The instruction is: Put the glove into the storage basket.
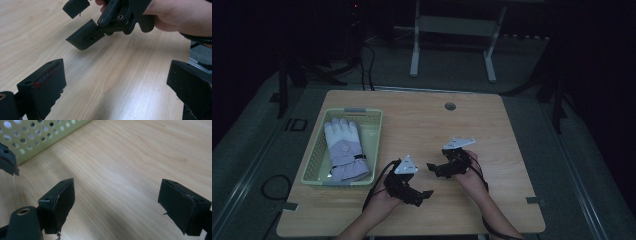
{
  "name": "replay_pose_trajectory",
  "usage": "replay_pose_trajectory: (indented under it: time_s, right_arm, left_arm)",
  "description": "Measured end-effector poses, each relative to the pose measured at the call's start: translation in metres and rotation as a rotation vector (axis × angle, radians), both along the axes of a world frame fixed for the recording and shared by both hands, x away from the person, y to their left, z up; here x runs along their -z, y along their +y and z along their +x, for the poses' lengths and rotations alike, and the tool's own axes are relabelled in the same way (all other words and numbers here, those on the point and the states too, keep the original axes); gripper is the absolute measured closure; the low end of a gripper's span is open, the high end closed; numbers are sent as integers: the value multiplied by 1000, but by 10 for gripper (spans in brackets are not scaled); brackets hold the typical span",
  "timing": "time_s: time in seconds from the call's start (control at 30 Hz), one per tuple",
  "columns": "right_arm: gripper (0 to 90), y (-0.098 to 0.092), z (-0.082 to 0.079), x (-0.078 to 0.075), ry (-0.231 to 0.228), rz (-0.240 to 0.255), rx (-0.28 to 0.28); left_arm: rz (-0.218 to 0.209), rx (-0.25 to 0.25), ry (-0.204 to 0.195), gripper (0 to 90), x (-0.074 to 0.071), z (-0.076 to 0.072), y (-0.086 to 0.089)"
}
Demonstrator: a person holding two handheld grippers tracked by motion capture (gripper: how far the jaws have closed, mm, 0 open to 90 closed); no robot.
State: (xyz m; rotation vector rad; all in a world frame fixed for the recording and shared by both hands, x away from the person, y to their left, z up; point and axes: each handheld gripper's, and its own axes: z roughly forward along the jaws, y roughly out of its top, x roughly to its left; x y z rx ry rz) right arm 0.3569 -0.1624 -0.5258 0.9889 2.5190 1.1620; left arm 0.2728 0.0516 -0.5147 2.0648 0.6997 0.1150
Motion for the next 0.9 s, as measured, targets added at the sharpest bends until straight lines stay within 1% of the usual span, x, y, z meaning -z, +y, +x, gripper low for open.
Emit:
replay_pose_trajectory:
  time_s: [0.1, 0.17, 0.3, 0.37, 0.43, 0.47, 0.5, 0.53, 0.6, 0.67, 0.7, 0.73, 0.83, 0.9]
  right_arm:
    - [139, -7, -3, 7, 10, 0, 0]
    - [139, -11, -4, 11, 16, 9, -1]
    - [139, -20, -8, 19, 3, 4, 4]
    - [138, -24, -9, 23, 5, 1, 6]
    - [138, -29, -11, 26, 12, 2, 16]
    - [138, -30, -12, 27, 9, -6, 23]
    - [136, -32, -12, 29, 7, -14, 26]
    - [136, -33, -14, 30, 6, -10, 30]
    - [135, -36, -16, 32, -3, -1, 32]
    - [136, -38, -19, 34, -14, -9, 33]
    - [136, -39, -20, 35, -21, -9, 31]
    - [136, -39, -20, 35, -22, -12, 29]
    - [136, -41, -22, 36, -30, -19, 32]
    - [136, -41, -23, 36, -46, -22, 32]
  left_arm:
    - [-11, 22, 16, 24, 5, -2, -3]
    - [-12, 31, 19, 24, 9, -3, -6]
    - [-33, 56, 26, 24, 16, -6, -11]
    - [-46, 69, 28, 24, 19, -6, -13]
    - [-37, 88, 51, 24, 23, -6, -16]
    - [-31, 94, 48, 23, 25, -6, -17]
    - [-23, 97, 50, 24, 27, -6, -19]
    - [-21, 95, 47, 24, 29, -7, -20]
    - [-30, 102, 46, 24, 32, -7, -22]
    - [-35, 104, 44, 24, 33, -7, -24]
    - [-39, 107, 50, 24, 34, -7, -25]
    - [-36, 111, 53, 24, 35, -7, -25]
    - [-35, 100, 40, 24, 38, -7, -25]
    - [-34, 103, 41, 24, 39, -7, -25]
